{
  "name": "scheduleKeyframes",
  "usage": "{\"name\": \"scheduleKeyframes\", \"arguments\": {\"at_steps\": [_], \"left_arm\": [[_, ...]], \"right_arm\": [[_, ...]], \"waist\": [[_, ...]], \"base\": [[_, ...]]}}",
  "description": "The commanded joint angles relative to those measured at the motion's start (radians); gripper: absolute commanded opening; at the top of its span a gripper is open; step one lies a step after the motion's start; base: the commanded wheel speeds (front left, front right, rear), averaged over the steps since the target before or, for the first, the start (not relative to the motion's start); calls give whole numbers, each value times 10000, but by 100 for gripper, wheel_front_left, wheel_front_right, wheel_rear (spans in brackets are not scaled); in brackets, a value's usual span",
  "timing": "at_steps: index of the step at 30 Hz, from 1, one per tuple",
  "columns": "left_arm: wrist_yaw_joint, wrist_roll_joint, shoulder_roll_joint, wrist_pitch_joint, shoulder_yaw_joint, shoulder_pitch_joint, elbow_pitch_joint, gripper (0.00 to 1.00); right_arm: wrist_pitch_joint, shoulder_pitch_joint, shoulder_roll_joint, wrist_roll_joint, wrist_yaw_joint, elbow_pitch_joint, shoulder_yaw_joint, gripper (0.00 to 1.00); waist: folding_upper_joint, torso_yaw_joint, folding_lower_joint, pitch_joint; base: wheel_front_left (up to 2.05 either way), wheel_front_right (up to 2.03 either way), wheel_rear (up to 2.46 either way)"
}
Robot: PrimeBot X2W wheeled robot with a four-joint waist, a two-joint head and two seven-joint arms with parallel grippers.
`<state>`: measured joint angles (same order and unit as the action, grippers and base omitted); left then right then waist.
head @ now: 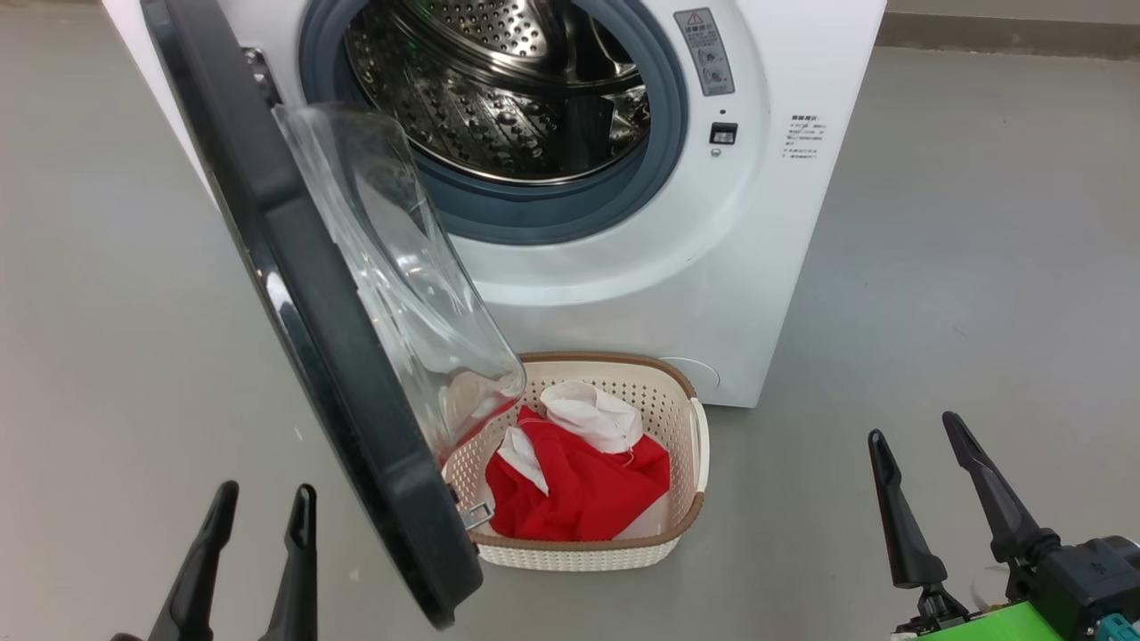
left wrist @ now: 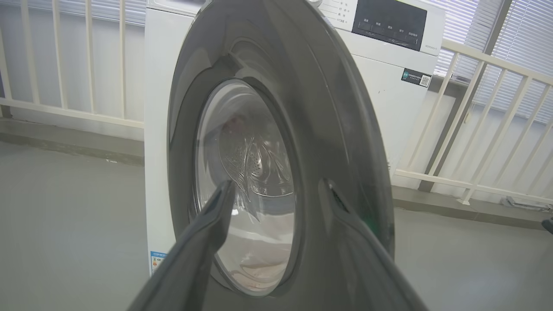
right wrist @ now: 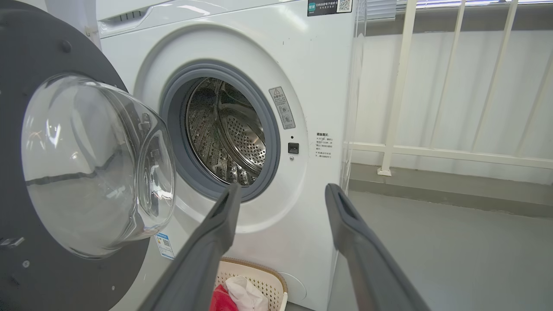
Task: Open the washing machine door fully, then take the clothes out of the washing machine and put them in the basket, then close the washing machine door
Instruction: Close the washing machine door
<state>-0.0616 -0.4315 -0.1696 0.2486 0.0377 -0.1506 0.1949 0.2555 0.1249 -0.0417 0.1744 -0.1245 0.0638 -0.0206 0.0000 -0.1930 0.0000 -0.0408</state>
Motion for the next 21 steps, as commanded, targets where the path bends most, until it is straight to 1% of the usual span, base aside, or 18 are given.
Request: {"name": "scheduleKeyframes", "arguments": {"at_steps": [1, 16, 21], "left_arm": [[35, 108, -38, 97, -317, 148, 311, 100], [110, 247, 80, 120, -425, 227, 440, 100], [161, -78, 307, 124, -581, 376, 566, 100]], "right_arm": [[63, -87, -85, -61, -62, 296, 243, 100], [63, -174, -85, 17, -62, 291, 296, 100], [63, -209, -85, 75, -62, 242, 307, 100]], "waist": [[0, -7, 0, 28], [0, 59, 0, -83], [0, 72, 0, -98]], "base": [[0, 0, 0], [0, 0, 0], [0, 0, 0]]}}
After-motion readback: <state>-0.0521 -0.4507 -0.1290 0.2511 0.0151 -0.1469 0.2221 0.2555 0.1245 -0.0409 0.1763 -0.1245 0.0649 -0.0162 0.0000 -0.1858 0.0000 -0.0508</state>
